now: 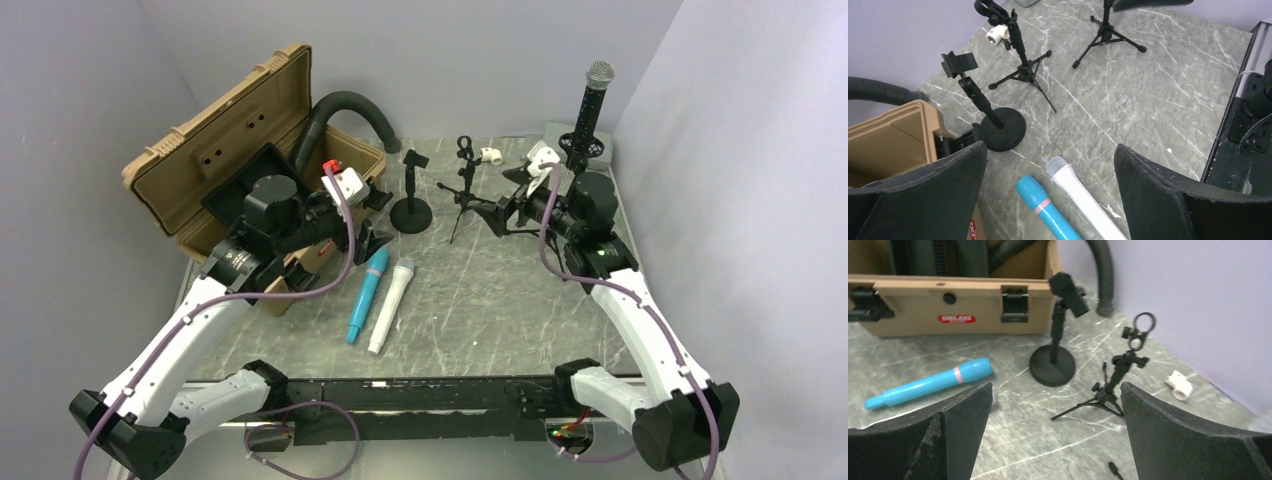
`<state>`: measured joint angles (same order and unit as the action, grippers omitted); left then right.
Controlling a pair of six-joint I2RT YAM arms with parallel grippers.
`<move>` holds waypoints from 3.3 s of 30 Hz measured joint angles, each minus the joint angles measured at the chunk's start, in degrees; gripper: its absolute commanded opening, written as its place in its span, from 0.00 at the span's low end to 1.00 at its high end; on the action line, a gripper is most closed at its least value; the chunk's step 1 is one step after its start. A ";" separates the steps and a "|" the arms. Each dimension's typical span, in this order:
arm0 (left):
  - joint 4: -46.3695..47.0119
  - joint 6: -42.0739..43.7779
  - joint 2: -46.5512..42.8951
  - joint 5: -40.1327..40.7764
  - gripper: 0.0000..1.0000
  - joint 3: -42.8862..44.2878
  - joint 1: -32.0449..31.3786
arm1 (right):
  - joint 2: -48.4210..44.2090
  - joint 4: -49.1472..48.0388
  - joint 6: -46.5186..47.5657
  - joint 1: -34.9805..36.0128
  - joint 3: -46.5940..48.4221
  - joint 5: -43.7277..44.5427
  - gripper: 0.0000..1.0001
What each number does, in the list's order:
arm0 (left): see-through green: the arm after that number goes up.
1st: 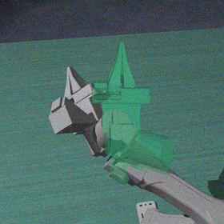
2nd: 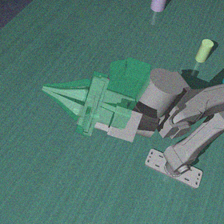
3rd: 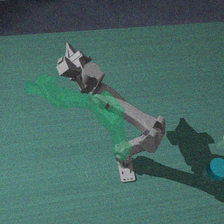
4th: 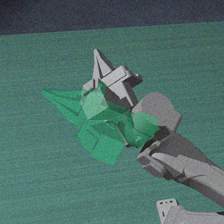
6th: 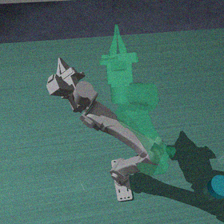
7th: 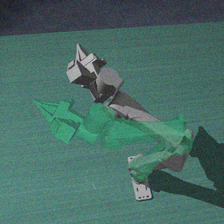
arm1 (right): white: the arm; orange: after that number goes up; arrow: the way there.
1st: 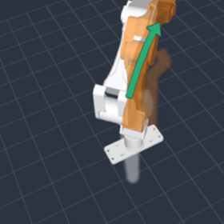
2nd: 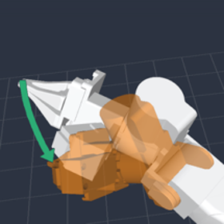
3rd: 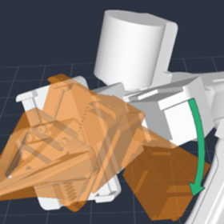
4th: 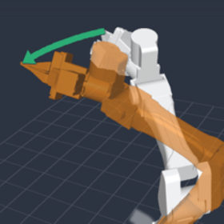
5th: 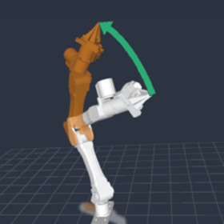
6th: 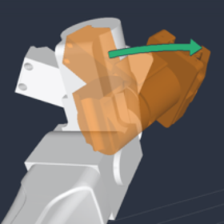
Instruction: Remove the microphone from the stand
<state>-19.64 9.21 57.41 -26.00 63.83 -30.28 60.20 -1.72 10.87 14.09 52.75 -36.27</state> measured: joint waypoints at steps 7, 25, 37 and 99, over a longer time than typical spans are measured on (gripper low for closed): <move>-0.07 1.25 -1.75 2.29 0.99 -1.18 0.07 | -6.78 8.63 -2.27 -0.28 4.17 13.86 1.00; 0.39 1.20 -0.87 3.10 0.99 -2.45 0.11 | -8.59 9.05 -8.11 -10.38 2.67 41.90 0.89; 1.55 1.20 -0.52 2.12 0.99 -3.67 0.11 | -3.98 1.33 -7.74 -13.68 -5.68 41.70 0.74; 5.70 1.03 6.56 -5.07 0.99 -3.34 0.11 | -6.38 -14.60 -7.87 -17.97 -20.61 -1.90 0.00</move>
<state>-13.93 10.24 63.96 -31.07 60.49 -30.17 53.82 -16.32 3.01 -3.88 32.14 -38.17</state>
